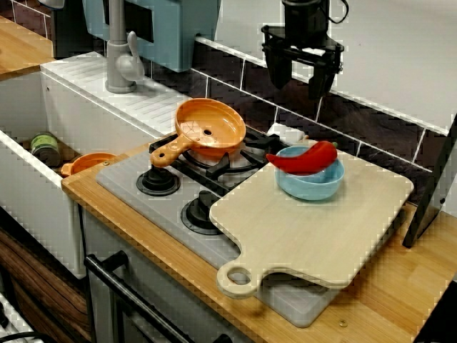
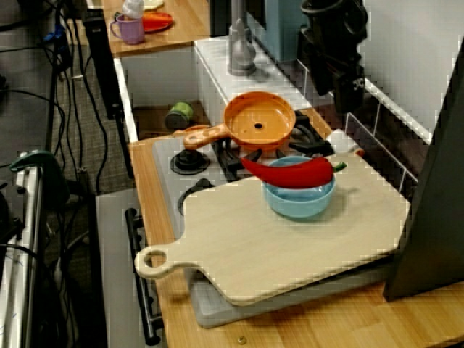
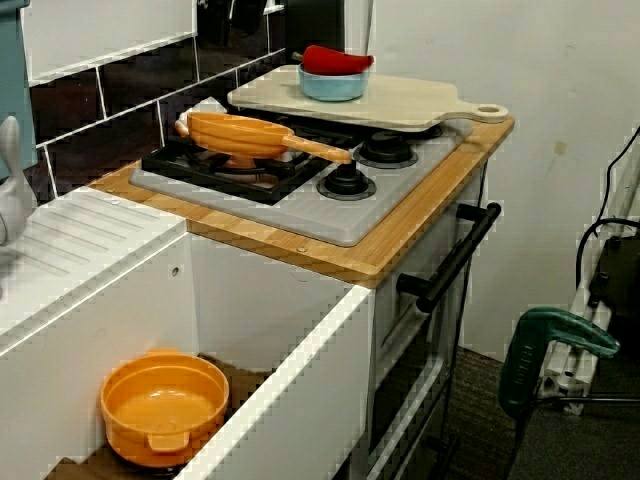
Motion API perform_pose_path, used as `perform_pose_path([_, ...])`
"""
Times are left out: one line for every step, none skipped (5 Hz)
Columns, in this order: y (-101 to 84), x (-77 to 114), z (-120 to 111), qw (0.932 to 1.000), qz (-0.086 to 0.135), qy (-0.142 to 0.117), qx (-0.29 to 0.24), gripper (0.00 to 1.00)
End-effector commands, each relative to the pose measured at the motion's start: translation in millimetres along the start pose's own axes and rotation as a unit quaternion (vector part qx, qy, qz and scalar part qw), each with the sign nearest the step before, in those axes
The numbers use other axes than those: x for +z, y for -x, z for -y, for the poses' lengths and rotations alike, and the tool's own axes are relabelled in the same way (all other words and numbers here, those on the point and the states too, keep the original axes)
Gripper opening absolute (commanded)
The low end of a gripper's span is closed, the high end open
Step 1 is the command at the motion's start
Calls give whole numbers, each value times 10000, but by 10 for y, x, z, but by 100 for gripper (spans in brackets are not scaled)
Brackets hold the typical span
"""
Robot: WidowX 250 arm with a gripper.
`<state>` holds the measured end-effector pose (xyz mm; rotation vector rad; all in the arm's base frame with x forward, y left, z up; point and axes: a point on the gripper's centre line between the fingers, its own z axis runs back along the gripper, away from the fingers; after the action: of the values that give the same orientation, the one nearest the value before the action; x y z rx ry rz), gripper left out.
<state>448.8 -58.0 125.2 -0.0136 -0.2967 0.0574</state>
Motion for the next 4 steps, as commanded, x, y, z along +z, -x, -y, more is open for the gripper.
perform_pose_path([-243, 126, -279, 9994, 323, 13, -105, 100])
perform_pose_path([-139, 277, -390, 9980, 131, -39, -612, 100])
perform_pose_path([-17, 396, -522, 9972, -35, -41, -746, 100])
perform_pose_path([118, 469, -653, 9968, -236, 41, -758, 100])
